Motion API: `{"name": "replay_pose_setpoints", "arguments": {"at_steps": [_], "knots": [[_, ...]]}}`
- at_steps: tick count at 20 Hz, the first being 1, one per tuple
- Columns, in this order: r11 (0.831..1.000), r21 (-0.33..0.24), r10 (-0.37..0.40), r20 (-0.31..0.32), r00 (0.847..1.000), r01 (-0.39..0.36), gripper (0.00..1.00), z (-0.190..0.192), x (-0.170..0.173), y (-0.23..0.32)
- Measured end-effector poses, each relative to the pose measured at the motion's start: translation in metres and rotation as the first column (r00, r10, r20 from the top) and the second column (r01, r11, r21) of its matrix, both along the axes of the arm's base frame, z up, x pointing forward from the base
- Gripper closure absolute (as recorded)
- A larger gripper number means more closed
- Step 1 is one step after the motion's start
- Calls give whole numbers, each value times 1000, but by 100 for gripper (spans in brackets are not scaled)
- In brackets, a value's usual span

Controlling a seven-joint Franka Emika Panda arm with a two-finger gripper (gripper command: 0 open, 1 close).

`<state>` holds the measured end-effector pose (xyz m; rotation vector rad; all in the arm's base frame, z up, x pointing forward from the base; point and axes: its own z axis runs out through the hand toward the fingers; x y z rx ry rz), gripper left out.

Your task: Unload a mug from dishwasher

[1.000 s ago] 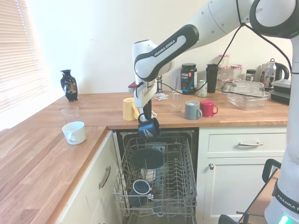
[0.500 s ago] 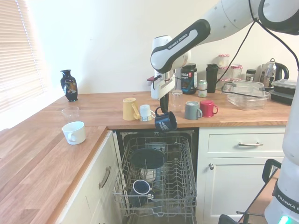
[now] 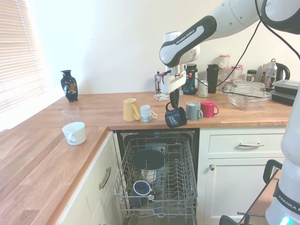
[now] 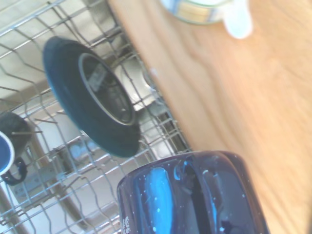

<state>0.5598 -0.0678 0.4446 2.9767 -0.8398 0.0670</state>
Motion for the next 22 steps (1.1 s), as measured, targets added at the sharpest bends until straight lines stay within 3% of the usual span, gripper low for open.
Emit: {"name": "replay_pose_setpoints", "arguments": {"at_steps": [13,22], "knots": [[996,-21,-92,-74,993,91,100,4,46,-38],[993,-80,-100,-124,987,90,100,13,60,-40]]}}
